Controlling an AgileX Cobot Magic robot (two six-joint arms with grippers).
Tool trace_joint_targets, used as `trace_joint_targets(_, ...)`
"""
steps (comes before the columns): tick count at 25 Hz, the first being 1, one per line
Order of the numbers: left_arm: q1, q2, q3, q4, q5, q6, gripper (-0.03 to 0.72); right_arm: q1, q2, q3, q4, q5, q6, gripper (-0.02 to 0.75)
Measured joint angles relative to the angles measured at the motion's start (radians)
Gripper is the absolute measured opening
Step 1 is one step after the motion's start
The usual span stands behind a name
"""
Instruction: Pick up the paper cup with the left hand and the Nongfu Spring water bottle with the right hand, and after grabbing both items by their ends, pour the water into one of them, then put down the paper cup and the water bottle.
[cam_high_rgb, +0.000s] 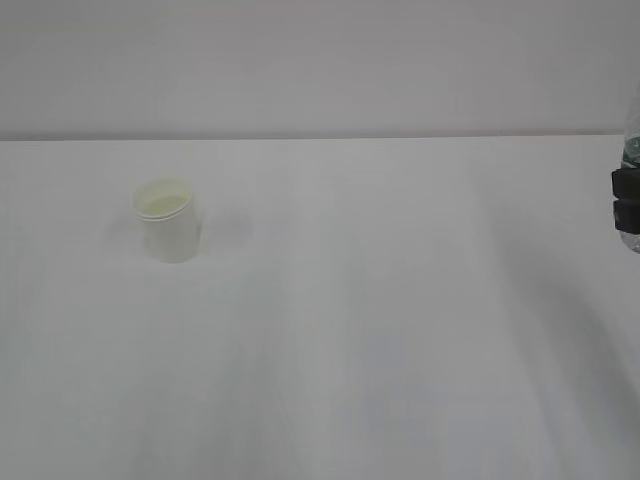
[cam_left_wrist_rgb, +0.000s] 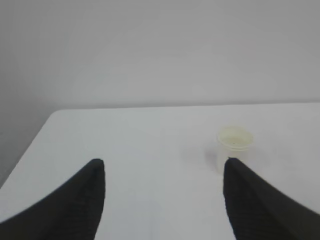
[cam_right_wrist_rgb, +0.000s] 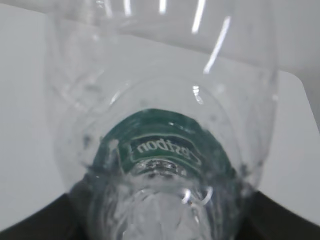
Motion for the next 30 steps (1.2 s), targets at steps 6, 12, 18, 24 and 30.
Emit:
trace_joint_targets(6, 0.0, -0.002, 0.0, 0.0, 0.047, 0.026, 0.526, 0.0, 0.0, 0.0, 0.0, 0.0, 0.0, 0.403)
trace_joint_targets(12, 0.0, -0.009, 0.0, -0.002, 0.033, 0.031, 0.526, 0.0, 0.0, 0.0, 0.0, 0.002, 0.0, 0.403)
trace_joint_targets(18, 0.0, -0.026, 0.0, -0.002, 0.0, 0.039, 0.524, 0.0, 0.0, 0.0, 0.0, 0.002, 0.0, 0.403)
trace_joint_targets(24, 0.0, -0.03, 0.0, -0.008, 0.029, 0.039, 0.523, 0.0, 0.0, 0.0, 0.0, 0.002, 0.0, 0.403)
trace_joint_targets(30, 0.0, -0.068, -0.007, -0.059, 0.044, 0.04, 0.514, 0.0, 0.0, 0.0, 0.0, 0.002, 0.0, 0.403)
